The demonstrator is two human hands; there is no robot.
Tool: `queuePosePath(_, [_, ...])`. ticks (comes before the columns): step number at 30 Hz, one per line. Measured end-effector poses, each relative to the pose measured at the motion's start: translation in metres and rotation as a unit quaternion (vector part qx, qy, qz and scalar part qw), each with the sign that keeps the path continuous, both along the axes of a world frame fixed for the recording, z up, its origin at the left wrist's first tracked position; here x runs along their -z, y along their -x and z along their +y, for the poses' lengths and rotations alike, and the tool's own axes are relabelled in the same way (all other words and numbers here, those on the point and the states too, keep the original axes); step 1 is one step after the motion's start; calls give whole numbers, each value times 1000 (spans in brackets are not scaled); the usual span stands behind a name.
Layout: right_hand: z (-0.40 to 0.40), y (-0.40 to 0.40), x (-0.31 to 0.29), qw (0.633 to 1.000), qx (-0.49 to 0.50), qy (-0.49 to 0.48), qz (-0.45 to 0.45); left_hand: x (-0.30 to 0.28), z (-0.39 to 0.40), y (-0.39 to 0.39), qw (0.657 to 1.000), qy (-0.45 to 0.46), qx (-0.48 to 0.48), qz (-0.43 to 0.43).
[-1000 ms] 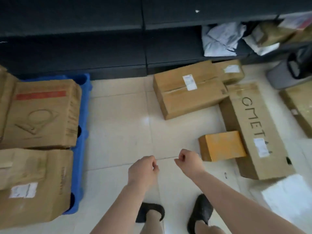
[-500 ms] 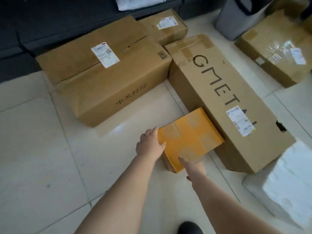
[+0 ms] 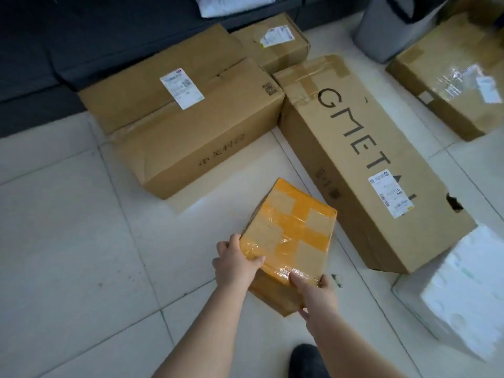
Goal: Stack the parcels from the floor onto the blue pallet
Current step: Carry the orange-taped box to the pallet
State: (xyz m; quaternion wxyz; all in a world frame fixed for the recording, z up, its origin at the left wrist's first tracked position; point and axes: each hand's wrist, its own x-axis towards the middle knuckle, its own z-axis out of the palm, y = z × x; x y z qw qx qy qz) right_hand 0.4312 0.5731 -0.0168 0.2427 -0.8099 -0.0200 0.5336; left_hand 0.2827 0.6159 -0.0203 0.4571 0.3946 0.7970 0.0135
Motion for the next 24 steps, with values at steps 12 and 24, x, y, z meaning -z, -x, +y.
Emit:
queuePosePath(12, [-46, 165, -383, 836, -473, -240, 138, -416, -182, 182, 886, -252, -379, 90])
queuePosePath(24, [-205, 372, -585, 572, -718, -282, 278, -603, -440, 272, 643, -362, -657, 156])
